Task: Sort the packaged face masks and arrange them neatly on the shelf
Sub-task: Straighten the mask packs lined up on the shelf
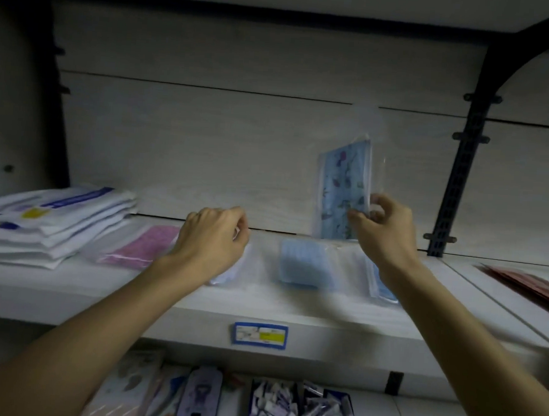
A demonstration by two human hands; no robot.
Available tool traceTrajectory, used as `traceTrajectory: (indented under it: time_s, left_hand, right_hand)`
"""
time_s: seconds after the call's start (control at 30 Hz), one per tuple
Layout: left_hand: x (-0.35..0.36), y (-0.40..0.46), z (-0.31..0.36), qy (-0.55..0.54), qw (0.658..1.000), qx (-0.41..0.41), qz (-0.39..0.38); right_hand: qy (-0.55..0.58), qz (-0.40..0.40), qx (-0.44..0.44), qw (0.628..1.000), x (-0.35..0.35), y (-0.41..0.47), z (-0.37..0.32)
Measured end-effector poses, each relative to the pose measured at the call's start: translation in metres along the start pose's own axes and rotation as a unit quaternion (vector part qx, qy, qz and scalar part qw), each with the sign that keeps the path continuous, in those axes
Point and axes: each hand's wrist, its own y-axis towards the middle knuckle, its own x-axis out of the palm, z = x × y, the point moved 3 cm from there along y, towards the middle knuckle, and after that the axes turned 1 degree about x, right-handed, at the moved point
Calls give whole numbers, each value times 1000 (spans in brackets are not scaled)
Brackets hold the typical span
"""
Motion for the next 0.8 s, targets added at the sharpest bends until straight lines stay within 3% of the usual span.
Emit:
traceTrajectory:
  time_s: [0.2, 0.4, 0.6, 0.8]
  left_hand:
    - [-41, -19, -54, -2, 1000, -11, 2]
    - [-68, -40, -102, -10, 1000, 15, -4]
    - [-74, -53, -131, -21, 999, 39, -16]
    - [-72, -53, -145, -36, 997, 66, -27]
  right_hand:
    - [52, -47, 32, 997, 52, -29, -28]
    - [60, -42, 36, 997, 104, -58, -54]
    - [22, -34, 32, 999, 142, -82, -72]
    - [-25, -52, 85, 995, 171, -85, -67]
